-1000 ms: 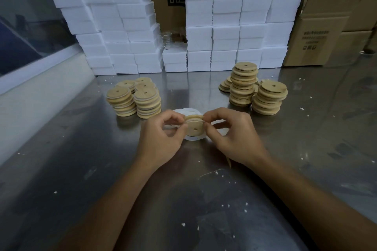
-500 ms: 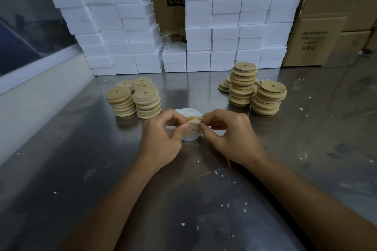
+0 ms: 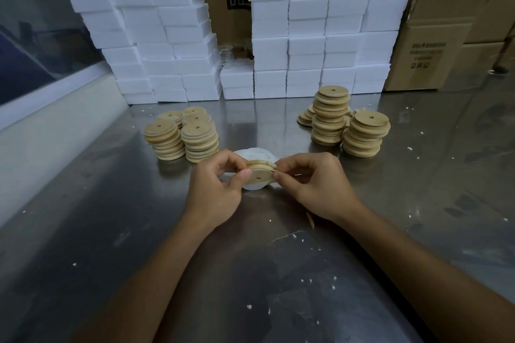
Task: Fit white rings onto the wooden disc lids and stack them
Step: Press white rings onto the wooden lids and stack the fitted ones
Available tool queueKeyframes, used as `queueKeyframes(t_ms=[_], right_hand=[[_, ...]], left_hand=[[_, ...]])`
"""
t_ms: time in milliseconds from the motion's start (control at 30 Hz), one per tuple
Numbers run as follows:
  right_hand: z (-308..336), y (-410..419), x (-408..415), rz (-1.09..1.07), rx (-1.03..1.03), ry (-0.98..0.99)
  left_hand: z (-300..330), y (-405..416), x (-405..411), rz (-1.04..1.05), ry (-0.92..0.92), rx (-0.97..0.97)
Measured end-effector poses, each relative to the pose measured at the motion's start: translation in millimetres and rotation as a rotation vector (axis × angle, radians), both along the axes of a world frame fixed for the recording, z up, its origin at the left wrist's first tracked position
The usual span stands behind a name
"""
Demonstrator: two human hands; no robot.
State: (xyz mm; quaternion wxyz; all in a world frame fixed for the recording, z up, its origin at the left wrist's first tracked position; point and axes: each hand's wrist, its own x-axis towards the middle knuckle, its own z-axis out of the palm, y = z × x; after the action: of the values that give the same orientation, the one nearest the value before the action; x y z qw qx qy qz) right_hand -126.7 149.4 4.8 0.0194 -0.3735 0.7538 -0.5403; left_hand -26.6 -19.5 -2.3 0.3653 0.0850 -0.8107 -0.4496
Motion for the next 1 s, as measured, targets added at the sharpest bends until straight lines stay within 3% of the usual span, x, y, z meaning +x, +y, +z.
queueKeyframes(t_ms=[333,567,667,833,1000], right_hand=[[1,0,-2,0.024,0.007,-0.115],[3,-1,-4,0.031,0.051,-0.155],[2,0,-2,0.029,0.072,-0.105],[3,1,2,0.016,0.073,0.134],[3,-2,7,0.042,0.092,0.358]], left_hand=[[4,2,3,-0.040,-0.070,0.287],[6,4,3,-0.050,-0.074,0.277],[7,7,4,-0.022,-0.047,0.081],[13,8,6,-0.020,0.048,-0.552],[12,12,6,-0.020,0.032,-0.593]])
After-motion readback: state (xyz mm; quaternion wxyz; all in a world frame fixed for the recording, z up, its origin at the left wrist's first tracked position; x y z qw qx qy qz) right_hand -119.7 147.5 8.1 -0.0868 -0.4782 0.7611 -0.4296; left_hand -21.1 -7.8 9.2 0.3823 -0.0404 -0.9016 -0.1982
